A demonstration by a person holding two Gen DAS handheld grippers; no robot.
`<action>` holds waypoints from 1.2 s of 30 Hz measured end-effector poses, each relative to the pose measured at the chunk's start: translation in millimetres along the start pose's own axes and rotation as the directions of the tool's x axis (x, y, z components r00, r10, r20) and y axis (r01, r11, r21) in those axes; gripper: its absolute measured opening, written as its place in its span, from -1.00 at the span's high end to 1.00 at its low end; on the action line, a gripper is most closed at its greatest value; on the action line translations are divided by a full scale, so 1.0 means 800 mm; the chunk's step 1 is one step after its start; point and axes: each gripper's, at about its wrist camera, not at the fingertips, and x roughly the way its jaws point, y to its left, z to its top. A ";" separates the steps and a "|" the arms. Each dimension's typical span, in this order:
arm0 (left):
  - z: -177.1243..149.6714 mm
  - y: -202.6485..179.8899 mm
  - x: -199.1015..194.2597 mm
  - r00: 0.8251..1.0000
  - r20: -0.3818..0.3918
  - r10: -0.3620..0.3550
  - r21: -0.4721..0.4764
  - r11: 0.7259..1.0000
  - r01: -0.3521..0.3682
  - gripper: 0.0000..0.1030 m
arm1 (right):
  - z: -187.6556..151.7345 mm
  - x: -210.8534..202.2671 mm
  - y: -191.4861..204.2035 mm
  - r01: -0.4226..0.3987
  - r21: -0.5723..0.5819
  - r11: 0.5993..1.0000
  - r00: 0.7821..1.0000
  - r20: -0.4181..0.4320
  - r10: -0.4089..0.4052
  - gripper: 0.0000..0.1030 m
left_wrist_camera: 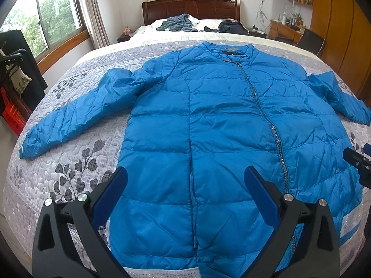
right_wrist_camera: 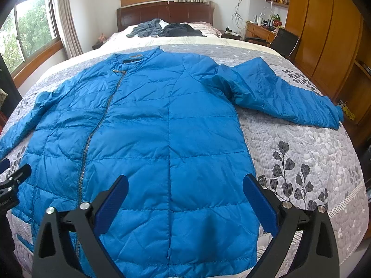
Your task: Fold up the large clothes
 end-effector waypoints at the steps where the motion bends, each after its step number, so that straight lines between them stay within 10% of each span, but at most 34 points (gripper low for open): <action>1: 0.000 0.000 0.000 1.000 0.000 0.000 0.000 1.000 0.000 -0.93 | 0.000 0.000 0.000 0.001 0.000 1.000 1.000 0.000 -0.001 -0.93; 36: -0.002 -0.002 -0.002 1.000 0.002 0.003 0.009 1.000 -0.003 -0.93 | 0.000 0.001 -0.001 0.006 -0.005 1.000 1.000 0.003 -0.006 -0.93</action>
